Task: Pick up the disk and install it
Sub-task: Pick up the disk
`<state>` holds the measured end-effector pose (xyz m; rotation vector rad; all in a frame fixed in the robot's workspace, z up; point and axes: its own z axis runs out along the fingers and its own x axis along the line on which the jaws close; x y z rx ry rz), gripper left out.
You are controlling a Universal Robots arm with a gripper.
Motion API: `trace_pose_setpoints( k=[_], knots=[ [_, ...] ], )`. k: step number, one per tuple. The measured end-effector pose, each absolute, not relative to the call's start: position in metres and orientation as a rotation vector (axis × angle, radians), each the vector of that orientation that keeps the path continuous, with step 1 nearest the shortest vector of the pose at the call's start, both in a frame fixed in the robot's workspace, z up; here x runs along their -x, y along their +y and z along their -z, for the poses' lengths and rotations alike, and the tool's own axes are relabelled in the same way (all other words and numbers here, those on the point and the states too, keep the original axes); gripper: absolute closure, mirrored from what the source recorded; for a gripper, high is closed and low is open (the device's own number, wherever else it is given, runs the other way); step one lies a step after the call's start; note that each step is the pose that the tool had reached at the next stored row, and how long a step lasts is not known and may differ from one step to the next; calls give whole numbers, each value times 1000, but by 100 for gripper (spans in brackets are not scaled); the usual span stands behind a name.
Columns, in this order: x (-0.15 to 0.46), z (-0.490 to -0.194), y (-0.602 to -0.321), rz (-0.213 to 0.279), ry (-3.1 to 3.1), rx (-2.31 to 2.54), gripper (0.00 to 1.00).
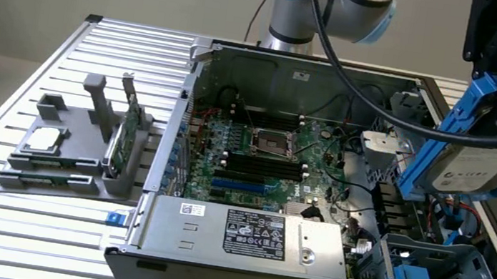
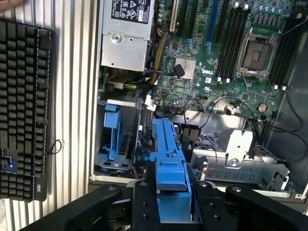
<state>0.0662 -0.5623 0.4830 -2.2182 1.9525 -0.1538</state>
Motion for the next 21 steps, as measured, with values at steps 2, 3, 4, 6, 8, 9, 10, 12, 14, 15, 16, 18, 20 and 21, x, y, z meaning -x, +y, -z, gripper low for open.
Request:
trace_pose_setpoints(
  k=[2, 3, 4, 6, 8, 9, 10, 12, 14, 15, 16, 18, 20, 21],
  knots=[
    [-67, -483, -568, 154, 1953, 2218, 67],
    [-67, -483, -571, 154, 1953, 2218, 67],
    [-67, -483, -573, 154, 1953, 2218, 67],
    [-67, -483, -579, 154, 1954, 2217, 67],
    [-68, -483, -585, 154, 1954, 2217, 67],
    [-68, -483, -588, 154, 1955, 2216, 67],
    [-68, -483, -590, 154, 1955, 2216, 67],
    [-68, -483, -596, 154, 1957, 2214, 67],
    [-68, -483, -601, 155, 1960, 2212, 67],
    [-68, -483, -604, 155, 1961, 2212, 67],
    [-68, -482, -607, 155, 1962, 2211, 67],
    [-68, -479, -612, 155, 1965, 2208, 67],
    [-68, -475, -614, 155, 1968, 2205, 67],
    [-68, -474, -614, 156, 1969, 2205, 67]
  ],
)
